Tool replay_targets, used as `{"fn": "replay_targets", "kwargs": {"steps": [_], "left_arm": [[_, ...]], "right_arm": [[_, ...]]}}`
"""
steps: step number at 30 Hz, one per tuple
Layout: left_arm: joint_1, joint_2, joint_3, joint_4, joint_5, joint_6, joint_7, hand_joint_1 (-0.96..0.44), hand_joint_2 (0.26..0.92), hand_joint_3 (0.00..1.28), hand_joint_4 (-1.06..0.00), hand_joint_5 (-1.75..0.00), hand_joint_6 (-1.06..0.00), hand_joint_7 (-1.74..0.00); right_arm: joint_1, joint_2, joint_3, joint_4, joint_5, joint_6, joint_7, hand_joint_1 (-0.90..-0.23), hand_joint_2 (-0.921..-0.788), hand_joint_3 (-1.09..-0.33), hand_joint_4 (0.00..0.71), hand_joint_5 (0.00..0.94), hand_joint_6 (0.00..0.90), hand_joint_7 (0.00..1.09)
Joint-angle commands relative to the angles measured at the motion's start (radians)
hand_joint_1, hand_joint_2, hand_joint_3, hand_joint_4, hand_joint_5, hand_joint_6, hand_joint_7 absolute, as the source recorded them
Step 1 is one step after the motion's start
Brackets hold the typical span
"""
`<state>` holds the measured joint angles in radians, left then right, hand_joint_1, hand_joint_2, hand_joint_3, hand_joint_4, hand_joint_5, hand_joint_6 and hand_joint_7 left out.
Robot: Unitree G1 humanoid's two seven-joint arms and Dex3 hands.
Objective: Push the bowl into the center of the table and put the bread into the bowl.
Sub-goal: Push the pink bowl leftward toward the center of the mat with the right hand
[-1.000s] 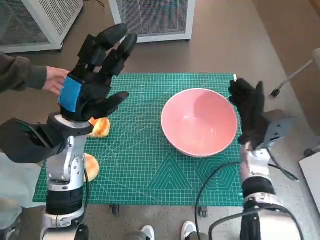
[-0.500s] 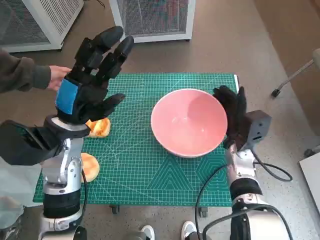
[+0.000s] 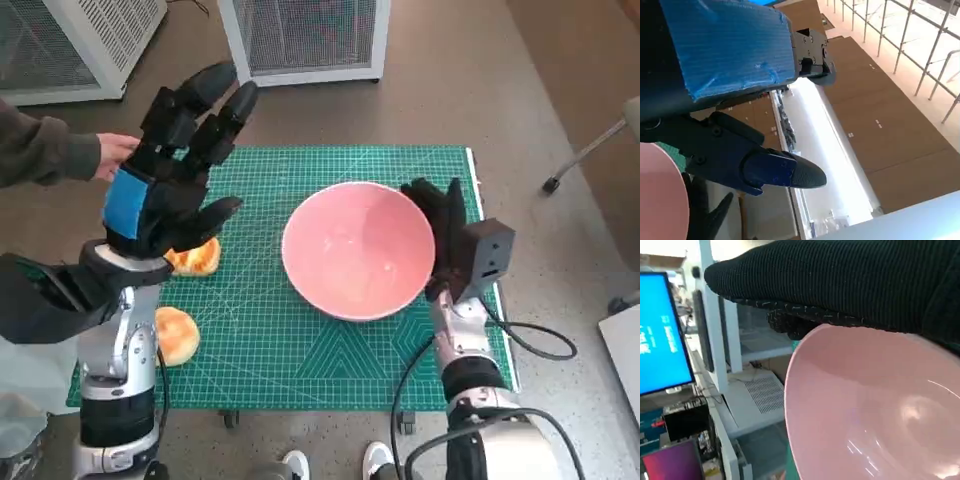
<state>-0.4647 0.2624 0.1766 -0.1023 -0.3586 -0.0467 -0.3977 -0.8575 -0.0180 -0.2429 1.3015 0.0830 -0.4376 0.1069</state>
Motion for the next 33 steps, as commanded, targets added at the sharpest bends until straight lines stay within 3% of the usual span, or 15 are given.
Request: {"fn": "replay_targets", "kwargs": {"steps": [1,15,33], "left_arm": [[0.018,0.013,0.017,-0.022,-0.002,-0.006,0.004,-0.59,0.921,0.18,-0.24,0.0,-0.13,-0.49],[0.022,0.019,0.036,-0.011,-0.005,-0.023,-0.004,-0.56,0.921,0.19,-0.24,0.0,-0.17,-0.45],[0.029,0.017,0.035,-0.001,0.0,-0.044,-0.01,-0.56,0.921,0.2,-0.24,0.0,-0.18,-0.43]], "right_arm": [[-0.016,0.02,0.006,0.015,-0.011,0.025,-0.003,-0.581,-0.921,-0.727,0.191,0.007,0.312,0.02],[-0.051,0.056,0.014,0.02,-0.022,0.042,0.003,-0.609,-0.921,-0.721,0.207,0.01,0.334,0.03],[-0.069,0.062,0.042,0.023,-0.063,0.054,-0.015,-0.597,-0.921,-0.737,0.202,0.004,0.322,0.02]]}}
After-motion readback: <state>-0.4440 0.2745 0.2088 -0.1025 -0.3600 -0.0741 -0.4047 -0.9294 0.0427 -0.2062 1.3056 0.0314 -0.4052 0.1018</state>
